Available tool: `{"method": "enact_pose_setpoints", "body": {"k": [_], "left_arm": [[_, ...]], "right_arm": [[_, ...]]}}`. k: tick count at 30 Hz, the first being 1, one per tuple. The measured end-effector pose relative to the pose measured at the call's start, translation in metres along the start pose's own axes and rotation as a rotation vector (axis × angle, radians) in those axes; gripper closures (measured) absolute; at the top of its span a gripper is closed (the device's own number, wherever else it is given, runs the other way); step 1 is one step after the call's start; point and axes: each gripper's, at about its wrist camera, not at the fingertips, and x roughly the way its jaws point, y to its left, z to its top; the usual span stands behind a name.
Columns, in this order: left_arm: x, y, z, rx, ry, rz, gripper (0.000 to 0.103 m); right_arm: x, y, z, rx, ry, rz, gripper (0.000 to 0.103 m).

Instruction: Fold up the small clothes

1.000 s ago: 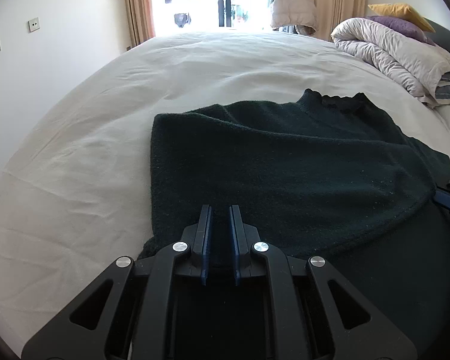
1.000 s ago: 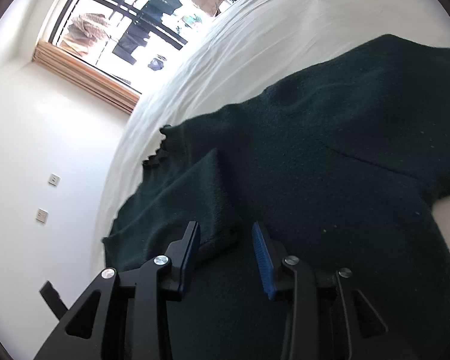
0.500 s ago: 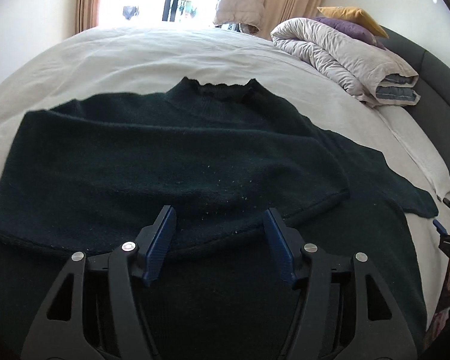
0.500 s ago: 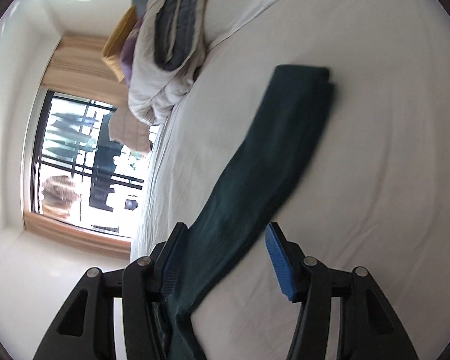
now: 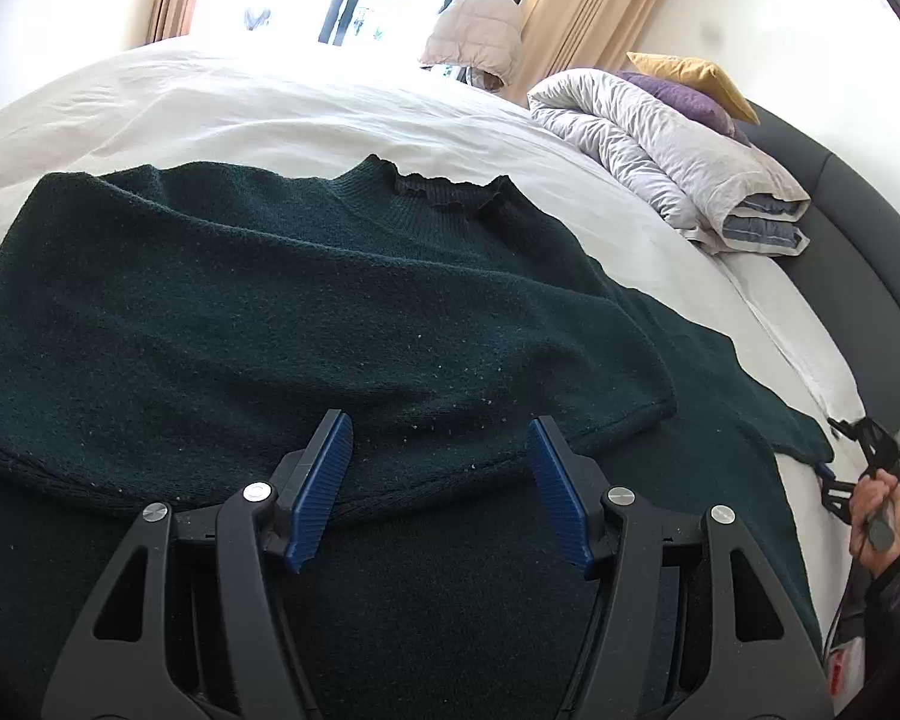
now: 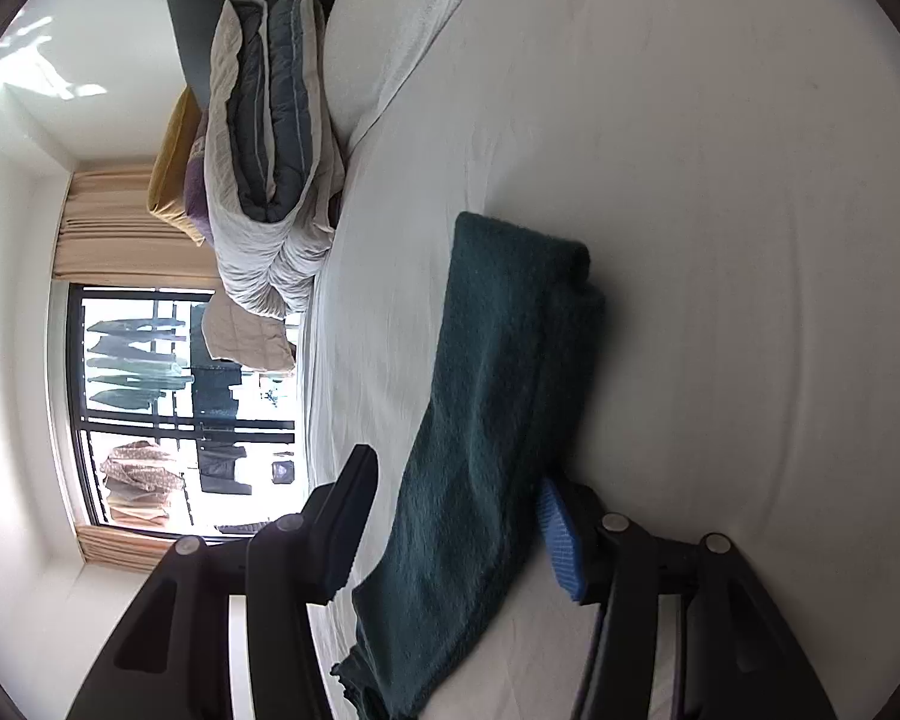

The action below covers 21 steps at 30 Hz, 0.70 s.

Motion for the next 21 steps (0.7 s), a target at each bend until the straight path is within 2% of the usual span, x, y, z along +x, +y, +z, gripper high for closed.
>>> {"method": "enact_pose_setpoints", "body": {"k": [4, 6, 8, 11, 13, 15, 19, 21], "left_arm": [[0.002, 0.0, 0.001, -0.002, -0.001, -0.004, 0.043], [0.003, 0.002, 0.001, 0.0, -0.001, -0.004, 0.043], [0.004, 0.002, 0.001, -0.001, -0.002, -0.008, 0.043], [0.004, 0.004, 0.001, -0.005, -0.005, -0.014, 0.044], [0.004, 0.005, 0.001, -0.007, -0.006, -0.017, 0.043], [0.004, 0.006, 0.002, -0.012, -0.005, -0.023, 0.043], [0.0, 0.01, 0.006, -0.043, -0.001, -0.055, 0.043], [-0.007, 0.017, 0.01, -0.106, 0.0, -0.092, 0.043]], "right_arm": [[0.011, -0.007, 0.019, 0.074, -0.048, 0.021, 0.065], [0.016, -0.005, 0.024, 0.045, -0.051, -0.013, 0.084], [0.02, 0.002, 0.022, -0.01, -0.046, -0.064, 0.09], [0.018, 0.034, -0.001, -0.138, -0.041, -0.053, 0.091], [0.026, 0.068, -0.032, -0.268, 0.004, -0.047, 0.091], [0.036, 0.107, -0.076, -0.405, 0.071, -0.007, 0.091], [0.059, 0.186, -0.194, -0.693, 0.231, 0.1, 0.091], [0.068, 0.21, -0.257, -0.814, 0.303, 0.142, 0.091]]}}
